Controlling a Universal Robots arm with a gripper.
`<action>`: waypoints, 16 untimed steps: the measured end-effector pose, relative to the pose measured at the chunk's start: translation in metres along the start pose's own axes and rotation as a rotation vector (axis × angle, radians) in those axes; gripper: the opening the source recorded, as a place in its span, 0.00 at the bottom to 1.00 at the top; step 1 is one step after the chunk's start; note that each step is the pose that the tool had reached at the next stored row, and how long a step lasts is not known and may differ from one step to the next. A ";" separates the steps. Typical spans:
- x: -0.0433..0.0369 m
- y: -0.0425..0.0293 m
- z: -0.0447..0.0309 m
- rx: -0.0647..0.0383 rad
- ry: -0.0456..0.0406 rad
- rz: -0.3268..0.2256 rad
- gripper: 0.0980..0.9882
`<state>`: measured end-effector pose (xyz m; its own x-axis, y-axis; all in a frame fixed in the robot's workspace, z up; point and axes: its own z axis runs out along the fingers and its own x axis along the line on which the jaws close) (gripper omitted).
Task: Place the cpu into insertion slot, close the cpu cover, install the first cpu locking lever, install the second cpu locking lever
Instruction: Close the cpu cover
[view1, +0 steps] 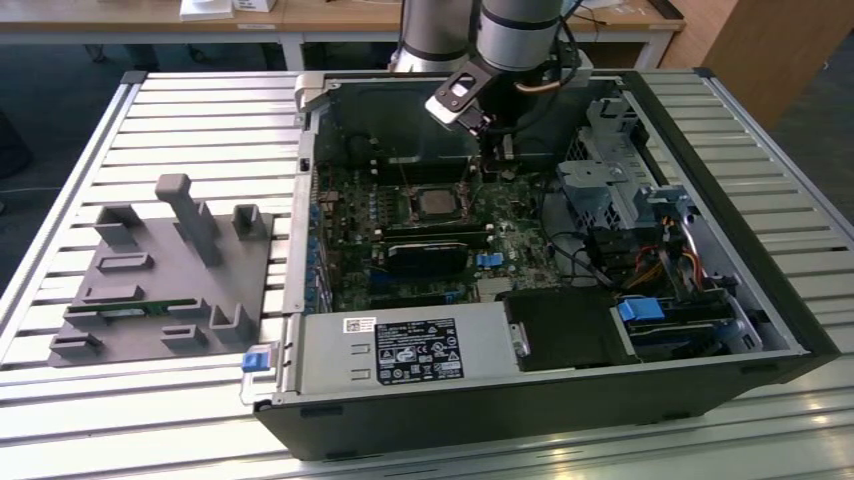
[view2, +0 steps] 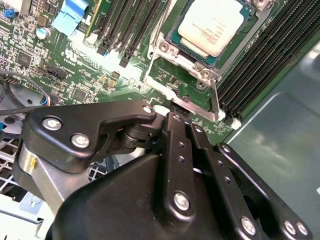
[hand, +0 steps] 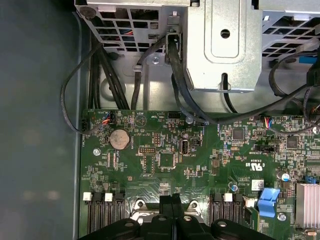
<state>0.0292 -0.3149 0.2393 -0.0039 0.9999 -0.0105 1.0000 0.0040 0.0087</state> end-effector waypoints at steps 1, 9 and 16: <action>0.0000 -0.0002 0.0000 0.000 0.0000 0.000 0.01; 0.0000 -0.0021 0.0000 0.000 0.0000 0.000 0.01; 0.0000 -0.0046 -0.0001 0.000 0.0000 0.000 0.01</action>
<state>0.0246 -0.3149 0.2393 -0.0039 0.9999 -0.0106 1.0000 0.0040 0.0087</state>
